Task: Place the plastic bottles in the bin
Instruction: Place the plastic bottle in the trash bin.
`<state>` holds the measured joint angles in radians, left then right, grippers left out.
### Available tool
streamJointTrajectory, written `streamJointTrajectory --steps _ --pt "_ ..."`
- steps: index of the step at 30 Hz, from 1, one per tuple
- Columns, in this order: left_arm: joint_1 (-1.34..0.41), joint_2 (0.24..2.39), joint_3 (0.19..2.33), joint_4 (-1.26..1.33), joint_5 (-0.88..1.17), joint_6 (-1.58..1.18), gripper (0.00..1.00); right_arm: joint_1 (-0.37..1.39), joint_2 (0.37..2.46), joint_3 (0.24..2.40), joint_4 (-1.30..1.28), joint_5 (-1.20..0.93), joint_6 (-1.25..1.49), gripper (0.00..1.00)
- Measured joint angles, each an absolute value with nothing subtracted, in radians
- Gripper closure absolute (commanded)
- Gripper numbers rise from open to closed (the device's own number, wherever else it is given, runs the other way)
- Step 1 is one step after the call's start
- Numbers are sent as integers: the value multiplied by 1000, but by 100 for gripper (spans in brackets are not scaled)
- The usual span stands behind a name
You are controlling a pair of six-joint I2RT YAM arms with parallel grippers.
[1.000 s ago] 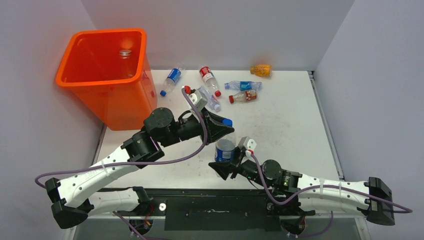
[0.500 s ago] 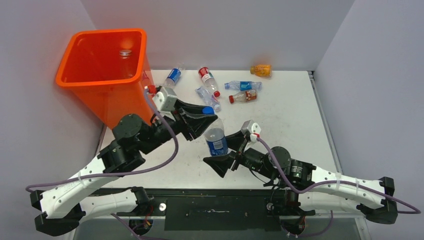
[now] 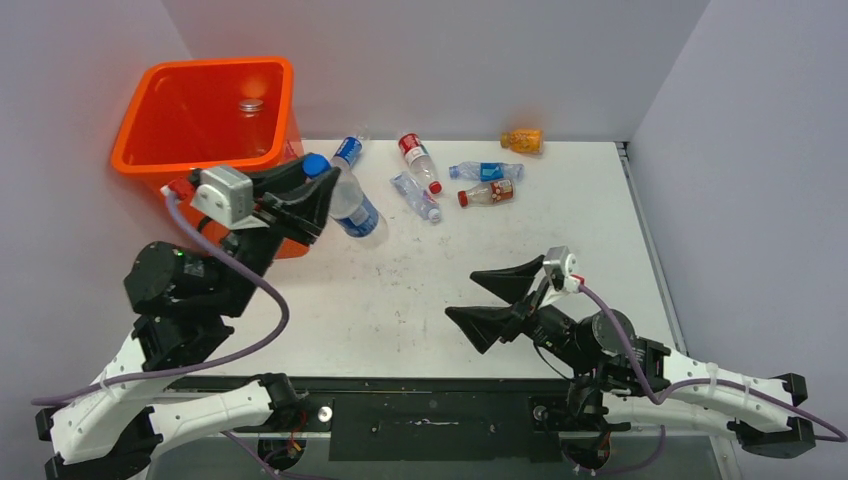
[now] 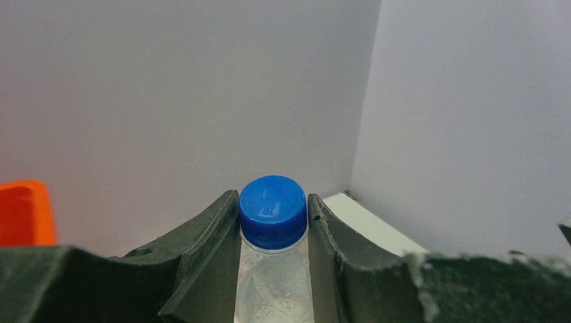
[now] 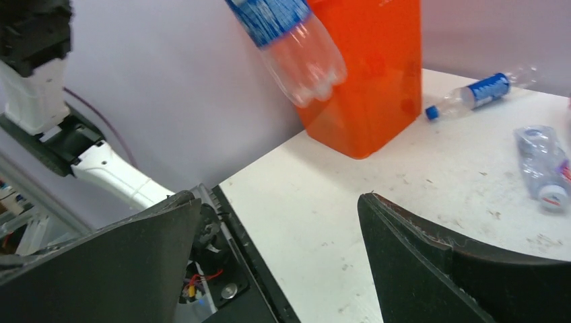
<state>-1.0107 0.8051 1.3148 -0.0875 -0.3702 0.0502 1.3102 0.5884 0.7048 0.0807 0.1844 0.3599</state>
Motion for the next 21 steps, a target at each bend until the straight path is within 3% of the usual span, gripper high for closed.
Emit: streamJointTrajectory --steps 10,15,21 --pt "-974 917 1651 107 -690 588 100 1310 489 565 97 388 358 10" --pt "-624 1122 1848 104 -668 557 100 1310 554 560 121 436 360 10" --pt "-451 1319 1850 192 -694 580 100 1310 596 519 158 492 413 10"
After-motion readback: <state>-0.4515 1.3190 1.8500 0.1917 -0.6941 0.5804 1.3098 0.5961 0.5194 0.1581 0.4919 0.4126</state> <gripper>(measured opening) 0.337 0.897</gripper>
